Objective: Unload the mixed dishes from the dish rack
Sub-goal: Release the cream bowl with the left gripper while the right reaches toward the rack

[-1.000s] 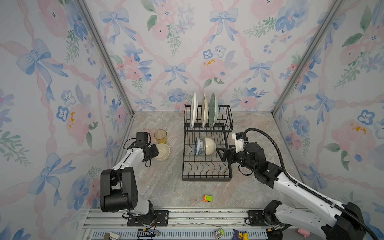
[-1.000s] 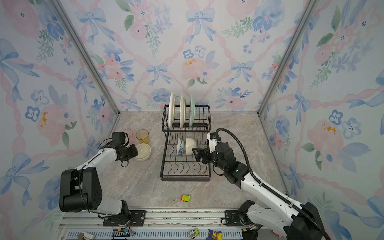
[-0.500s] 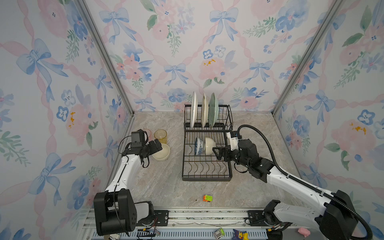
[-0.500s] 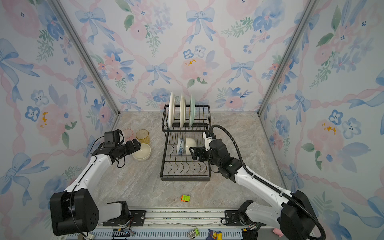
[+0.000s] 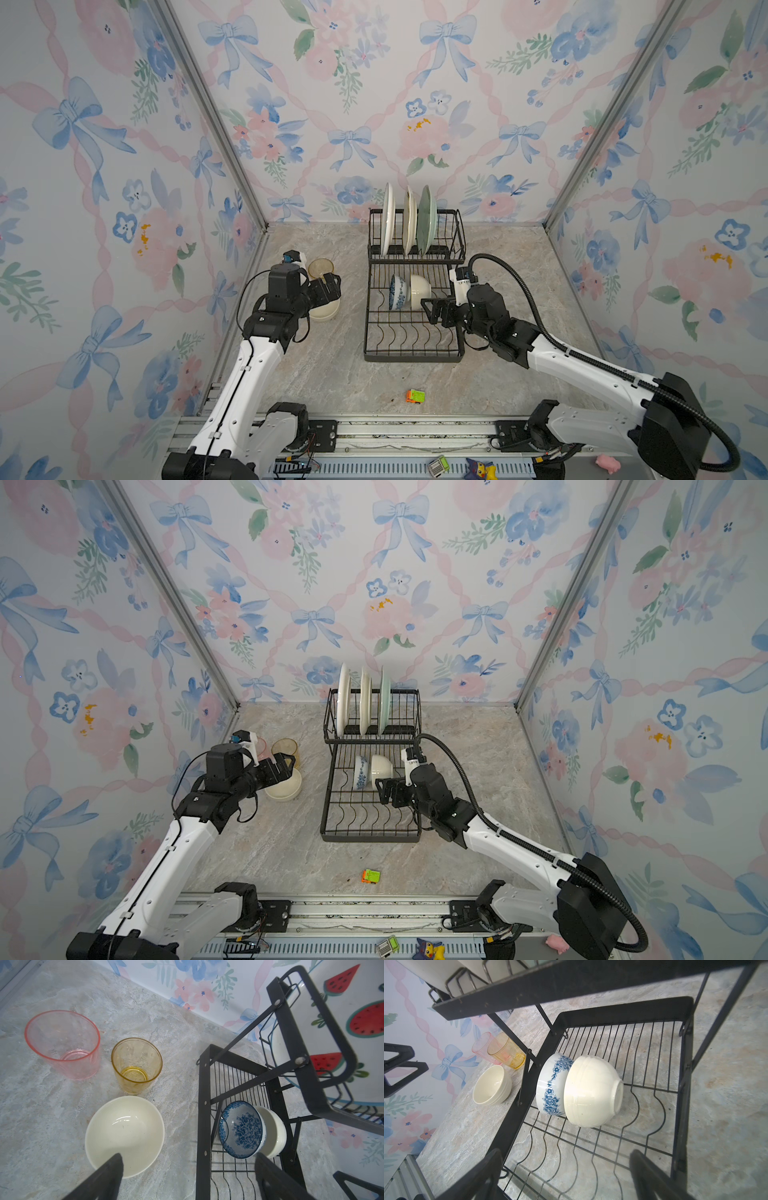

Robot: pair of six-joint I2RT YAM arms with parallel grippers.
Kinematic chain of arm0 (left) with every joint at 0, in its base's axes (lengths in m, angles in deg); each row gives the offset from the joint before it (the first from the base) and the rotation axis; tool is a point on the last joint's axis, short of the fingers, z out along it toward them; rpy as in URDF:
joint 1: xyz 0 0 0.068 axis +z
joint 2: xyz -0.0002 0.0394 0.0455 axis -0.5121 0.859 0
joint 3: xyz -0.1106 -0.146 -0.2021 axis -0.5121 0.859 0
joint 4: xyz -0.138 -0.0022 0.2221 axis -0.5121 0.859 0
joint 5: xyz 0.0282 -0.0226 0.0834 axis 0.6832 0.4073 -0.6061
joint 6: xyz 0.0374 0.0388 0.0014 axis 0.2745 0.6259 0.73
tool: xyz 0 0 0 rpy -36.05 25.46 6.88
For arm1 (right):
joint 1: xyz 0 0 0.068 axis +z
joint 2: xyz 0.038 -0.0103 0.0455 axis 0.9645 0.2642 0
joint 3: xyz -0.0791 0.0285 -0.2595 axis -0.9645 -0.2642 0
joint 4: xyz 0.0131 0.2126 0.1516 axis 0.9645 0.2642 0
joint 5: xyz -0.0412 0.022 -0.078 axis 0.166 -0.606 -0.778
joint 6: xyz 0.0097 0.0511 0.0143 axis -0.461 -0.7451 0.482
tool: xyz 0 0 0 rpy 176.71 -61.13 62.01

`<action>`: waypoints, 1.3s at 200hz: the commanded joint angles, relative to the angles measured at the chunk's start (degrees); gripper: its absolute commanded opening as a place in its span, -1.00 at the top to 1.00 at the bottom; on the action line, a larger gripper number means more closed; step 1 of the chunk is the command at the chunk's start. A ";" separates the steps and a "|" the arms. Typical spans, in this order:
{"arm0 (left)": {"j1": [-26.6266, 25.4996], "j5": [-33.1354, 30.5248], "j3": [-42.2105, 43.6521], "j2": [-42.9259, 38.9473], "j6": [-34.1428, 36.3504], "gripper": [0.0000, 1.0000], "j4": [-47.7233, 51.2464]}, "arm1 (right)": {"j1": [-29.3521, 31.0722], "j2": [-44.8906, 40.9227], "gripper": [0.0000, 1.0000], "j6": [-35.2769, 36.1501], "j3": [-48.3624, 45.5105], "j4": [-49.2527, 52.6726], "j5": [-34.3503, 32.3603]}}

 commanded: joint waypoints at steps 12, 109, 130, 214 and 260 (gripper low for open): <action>-1.75 -1.56 0.92 0.29 -1.43 -0.96 -2.01 | 1.04 1.00 -0.94 -0.21 0.12 -0.54 -1.77; -1.97 -0.31 4.85 -1.18 -3.00 -0.96 -7.35 | 1.28 4.93 -0.95 -1.52 1.29 -1.13 -2.27; -1.97 0.66 4.94 -0.34 -3.01 -0.96 -7.95 | 1.19 5.62 -0.95 -1.69 0.97 -2.18 -3.26; -1.97 2.04 5.91 1.31 -4.23 -0.96 -11.33 | 0.10 10.74 -0.96 -3.12 1.62 -6.34 -4.52; -2.37 2.44 7.92 0.52 -5.23 -0.96 -13.18 | -0.25 13.22 -1.00 -2.91 1.40 -8.63 -4.57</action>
